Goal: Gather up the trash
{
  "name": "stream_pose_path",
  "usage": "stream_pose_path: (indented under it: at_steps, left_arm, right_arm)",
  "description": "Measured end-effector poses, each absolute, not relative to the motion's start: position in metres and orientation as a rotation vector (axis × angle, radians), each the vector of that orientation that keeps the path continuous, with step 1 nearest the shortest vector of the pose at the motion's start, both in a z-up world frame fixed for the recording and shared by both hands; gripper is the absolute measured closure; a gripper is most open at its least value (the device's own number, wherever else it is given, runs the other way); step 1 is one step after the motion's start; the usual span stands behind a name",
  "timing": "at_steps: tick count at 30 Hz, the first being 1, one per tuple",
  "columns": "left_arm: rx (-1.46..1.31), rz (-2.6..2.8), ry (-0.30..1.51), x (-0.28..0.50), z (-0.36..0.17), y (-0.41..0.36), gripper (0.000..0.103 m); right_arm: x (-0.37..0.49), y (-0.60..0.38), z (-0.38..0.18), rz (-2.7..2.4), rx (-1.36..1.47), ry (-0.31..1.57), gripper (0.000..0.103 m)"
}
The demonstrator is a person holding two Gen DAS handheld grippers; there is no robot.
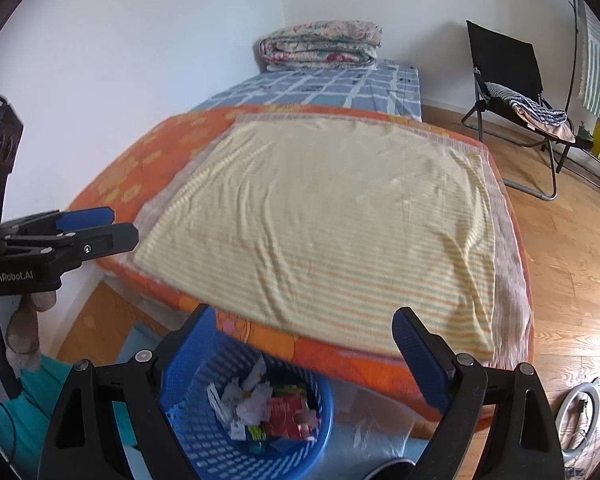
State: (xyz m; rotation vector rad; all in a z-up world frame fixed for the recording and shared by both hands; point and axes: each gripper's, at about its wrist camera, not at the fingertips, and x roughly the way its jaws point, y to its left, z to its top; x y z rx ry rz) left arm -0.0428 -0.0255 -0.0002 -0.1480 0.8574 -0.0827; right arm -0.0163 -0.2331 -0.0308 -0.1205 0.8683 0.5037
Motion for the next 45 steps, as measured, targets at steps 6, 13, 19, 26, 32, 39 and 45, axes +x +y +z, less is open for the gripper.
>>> stream_pose_path:
  at_steps: [6, 13, 19, 26, 32, 39, 45]
  left_arm:
    - [-0.142, -0.073, 0.753, -0.036, 0.028, -0.024, 0.017]
    - [-0.114, -0.059, 0.663, -0.034, 0.046, -0.032, 0.005]
    - [-0.072, -0.054, 0.667, -0.026, 0.046, -0.043, 0.002]
    - [-0.088, -0.066, 0.686, -0.021, 0.04, -0.045, 0.002]
    - [-0.08, -0.044, 0.689, -0.019, 0.038, -0.048, 0.001]
    - [-0.075, -0.042, 0.686, -0.021, 0.039, -0.05, 0.001]
    - [-0.079, -0.042, 0.688, -0.021, 0.039, -0.049, 0.001]
  right_arm:
    - [0.007, -0.241, -0.01, 0.486, -0.065, 0.807, 0.011]
    - [0.017, -0.247, 0.009, 0.47, -0.015, 0.717, 0.0]
    - [0.023, -0.245, 0.018, 0.441, -0.042, 0.655, 0.0]
    - [0.035, -0.25, 0.018, 0.434, 0.004, 0.668, 0.0]
    - [0.037, -0.251, 0.015, 0.438, 0.009, 0.682, 0.0]
    - [0.033, -0.249, 0.015, 0.426, -0.011, 0.672, 0.0]
    - [0.033, -0.25, 0.014, 0.424, -0.012, 0.673, 0.0]
